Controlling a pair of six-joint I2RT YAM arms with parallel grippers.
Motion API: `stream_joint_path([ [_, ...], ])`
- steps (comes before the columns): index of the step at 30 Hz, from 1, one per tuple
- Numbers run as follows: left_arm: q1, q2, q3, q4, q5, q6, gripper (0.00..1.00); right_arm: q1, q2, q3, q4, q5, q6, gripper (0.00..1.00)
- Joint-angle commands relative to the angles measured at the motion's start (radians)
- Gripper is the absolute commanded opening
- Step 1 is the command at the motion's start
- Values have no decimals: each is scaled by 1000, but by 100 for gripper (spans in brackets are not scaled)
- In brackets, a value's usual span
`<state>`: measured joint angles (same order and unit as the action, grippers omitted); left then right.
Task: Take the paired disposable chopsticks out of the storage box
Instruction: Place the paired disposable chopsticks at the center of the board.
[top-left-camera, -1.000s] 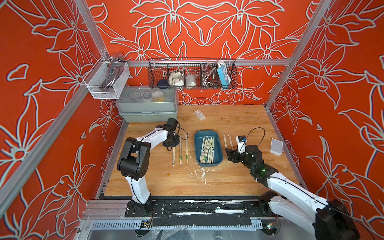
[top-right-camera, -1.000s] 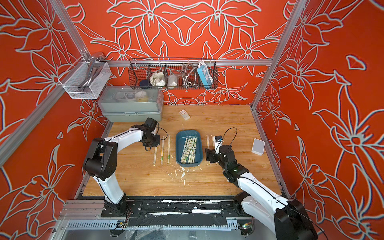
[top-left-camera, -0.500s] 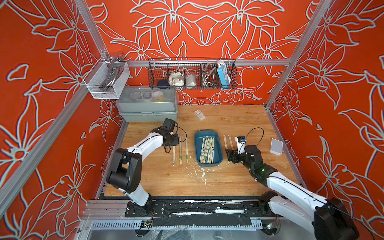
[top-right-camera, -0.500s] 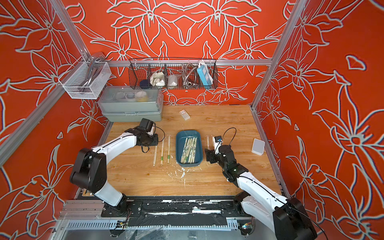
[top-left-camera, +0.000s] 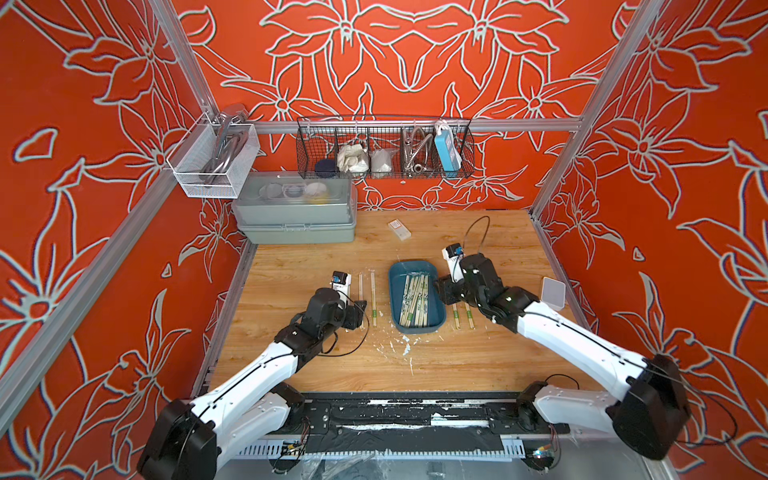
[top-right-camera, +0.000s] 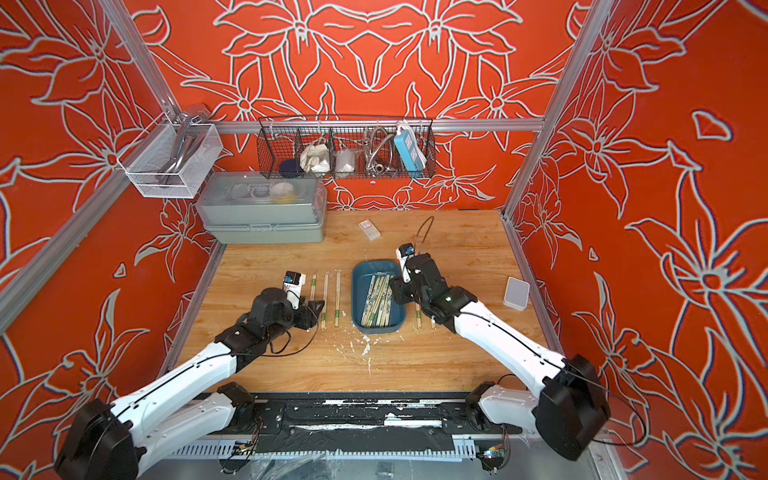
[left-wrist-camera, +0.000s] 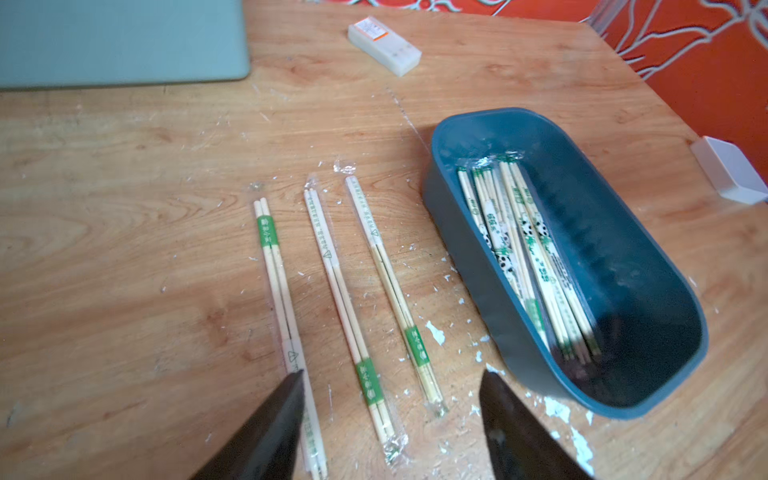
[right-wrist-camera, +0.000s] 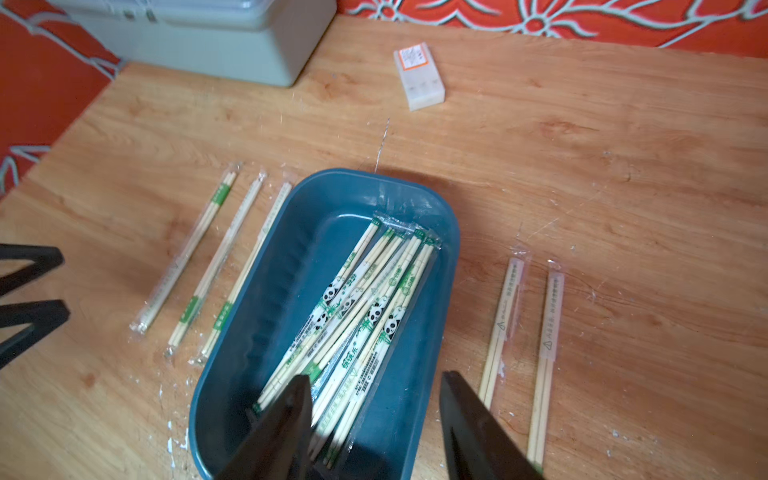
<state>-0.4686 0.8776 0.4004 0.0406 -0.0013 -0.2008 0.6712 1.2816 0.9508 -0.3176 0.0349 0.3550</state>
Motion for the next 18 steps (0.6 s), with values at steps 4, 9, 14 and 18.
stream_joint_path([
  [4, -4, -183, -156, 195, 191, 72, 81, 23, 143, 137, -214, 45, 70, 47],
  [9, -5, -247, -187, 217, 166, 83, 84, 26, 280, 252, -285, 36, 84, 45],
  [14, -5, -221, -179, 220, 157, 90, 84, 28, 403, 332, -307, 23, 92, 42],
  [18, -5, -198, -167, 209, 147, 95, 84, 28, 496, 404, -351, 22, 91, 41],
])
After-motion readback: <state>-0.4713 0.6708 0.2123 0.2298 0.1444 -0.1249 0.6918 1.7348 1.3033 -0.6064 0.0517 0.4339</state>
